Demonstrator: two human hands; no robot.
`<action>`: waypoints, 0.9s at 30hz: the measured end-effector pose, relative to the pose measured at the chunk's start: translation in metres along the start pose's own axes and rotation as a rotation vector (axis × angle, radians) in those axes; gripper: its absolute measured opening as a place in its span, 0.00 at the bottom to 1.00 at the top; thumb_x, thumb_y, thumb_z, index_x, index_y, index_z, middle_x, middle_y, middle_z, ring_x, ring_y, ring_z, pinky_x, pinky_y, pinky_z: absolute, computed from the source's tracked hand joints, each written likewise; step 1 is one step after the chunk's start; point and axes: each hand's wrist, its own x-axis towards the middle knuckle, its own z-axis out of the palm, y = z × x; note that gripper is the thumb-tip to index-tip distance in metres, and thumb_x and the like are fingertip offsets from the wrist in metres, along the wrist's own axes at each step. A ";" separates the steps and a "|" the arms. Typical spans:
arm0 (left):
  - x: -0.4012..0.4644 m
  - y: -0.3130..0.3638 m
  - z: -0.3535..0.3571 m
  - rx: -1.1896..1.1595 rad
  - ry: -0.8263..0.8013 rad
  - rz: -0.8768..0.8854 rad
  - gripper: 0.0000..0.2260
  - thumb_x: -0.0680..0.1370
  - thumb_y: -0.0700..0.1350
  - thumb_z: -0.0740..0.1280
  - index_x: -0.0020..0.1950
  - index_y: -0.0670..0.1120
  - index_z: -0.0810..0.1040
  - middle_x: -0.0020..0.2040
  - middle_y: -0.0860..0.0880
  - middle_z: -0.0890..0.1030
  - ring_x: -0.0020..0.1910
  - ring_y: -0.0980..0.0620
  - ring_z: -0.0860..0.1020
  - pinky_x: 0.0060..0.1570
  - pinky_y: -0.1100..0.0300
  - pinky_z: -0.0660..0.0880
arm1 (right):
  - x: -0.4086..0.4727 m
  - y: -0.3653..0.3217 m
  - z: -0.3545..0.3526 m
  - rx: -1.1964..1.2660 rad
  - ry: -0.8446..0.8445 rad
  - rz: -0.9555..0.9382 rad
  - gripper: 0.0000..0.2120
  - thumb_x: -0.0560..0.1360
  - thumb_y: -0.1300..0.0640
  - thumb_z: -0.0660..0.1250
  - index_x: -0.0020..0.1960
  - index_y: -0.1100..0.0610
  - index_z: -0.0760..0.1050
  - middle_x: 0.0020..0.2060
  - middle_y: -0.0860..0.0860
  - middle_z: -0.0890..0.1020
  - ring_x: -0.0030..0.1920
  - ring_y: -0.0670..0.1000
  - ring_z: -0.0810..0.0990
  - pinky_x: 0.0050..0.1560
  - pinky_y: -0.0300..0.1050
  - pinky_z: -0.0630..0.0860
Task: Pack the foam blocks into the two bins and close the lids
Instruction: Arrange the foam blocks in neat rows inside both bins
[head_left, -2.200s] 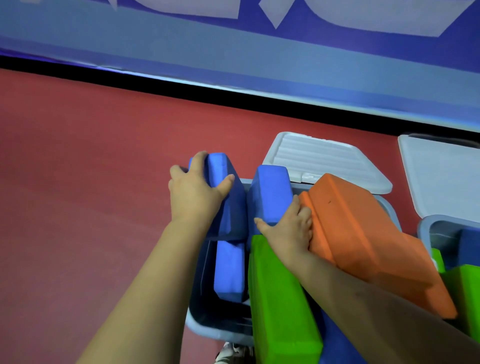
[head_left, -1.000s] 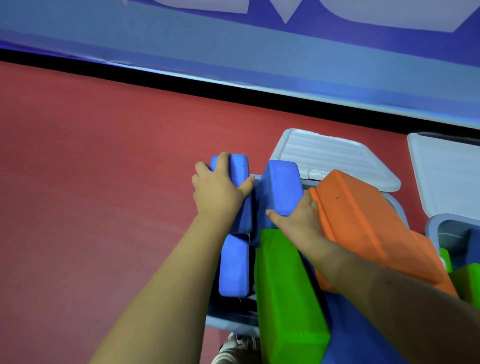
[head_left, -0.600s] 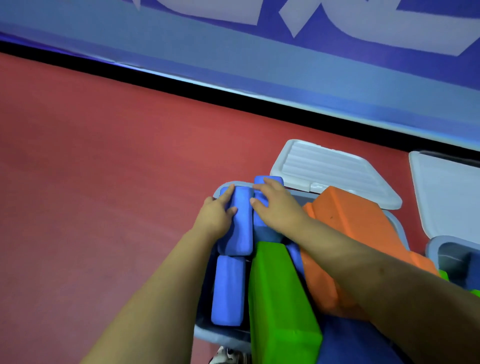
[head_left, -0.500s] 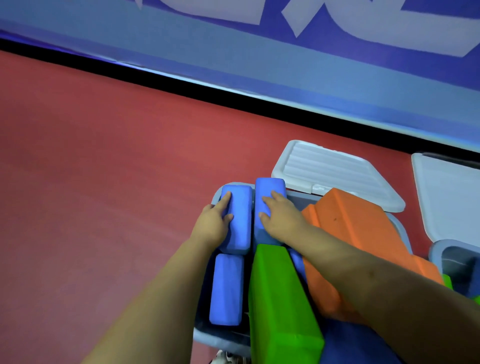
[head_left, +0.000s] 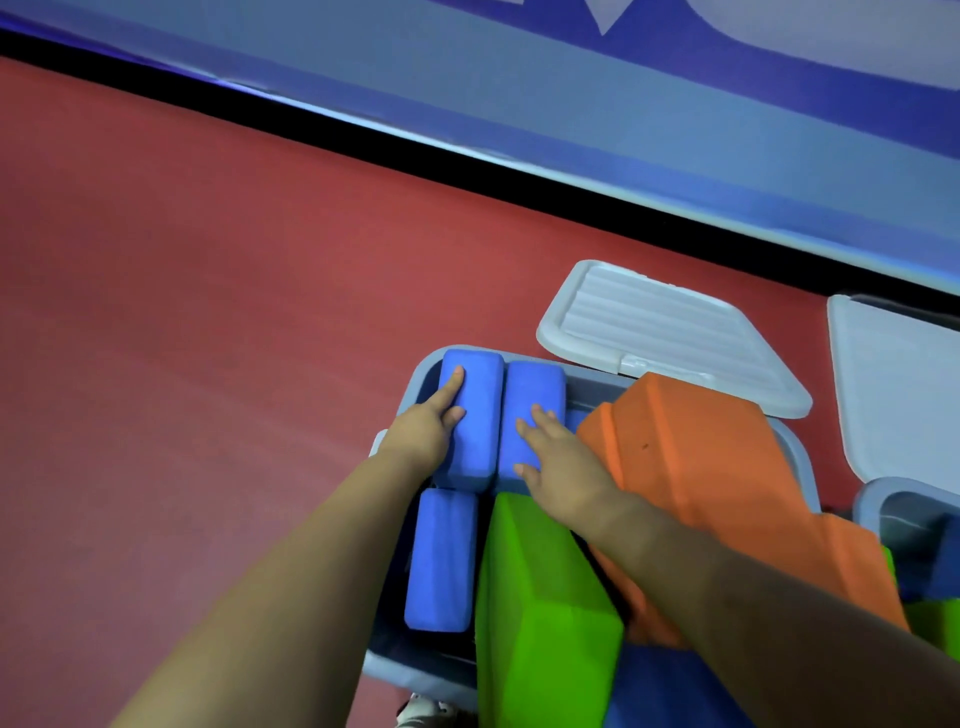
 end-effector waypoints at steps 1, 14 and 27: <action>-0.001 0.002 0.001 0.004 -0.022 -0.002 0.23 0.84 0.50 0.53 0.77 0.61 0.50 0.70 0.41 0.72 0.65 0.41 0.72 0.59 0.56 0.66 | -0.001 0.002 0.005 -0.042 -0.089 0.016 0.28 0.81 0.53 0.57 0.77 0.58 0.51 0.78 0.55 0.47 0.77 0.52 0.48 0.74 0.41 0.46; 0.011 -0.010 0.004 -0.070 0.043 -0.007 0.25 0.84 0.50 0.53 0.79 0.56 0.47 0.73 0.42 0.69 0.67 0.39 0.71 0.64 0.54 0.65 | 0.008 0.010 0.033 0.040 -0.211 0.158 0.27 0.81 0.47 0.55 0.74 0.62 0.60 0.75 0.61 0.57 0.75 0.57 0.58 0.73 0.45 0.55; -0.069 -0.033 0.040 0.192 0.047 -0.165 0.22 0.75 0.49 0.64 0.66 0.41 0.66 0.65 0.39 0.70 0.63 0.37 0.72 0.59 0.50 0.70 | -0.020 0.006 0.013 0.163 0.201 -0.046 0.33 0.79 0.53 0.61 0.78 0.49 0.47 0.75 0.57 0.56 0.68 0.59 0.69 0.66 0.52 0.68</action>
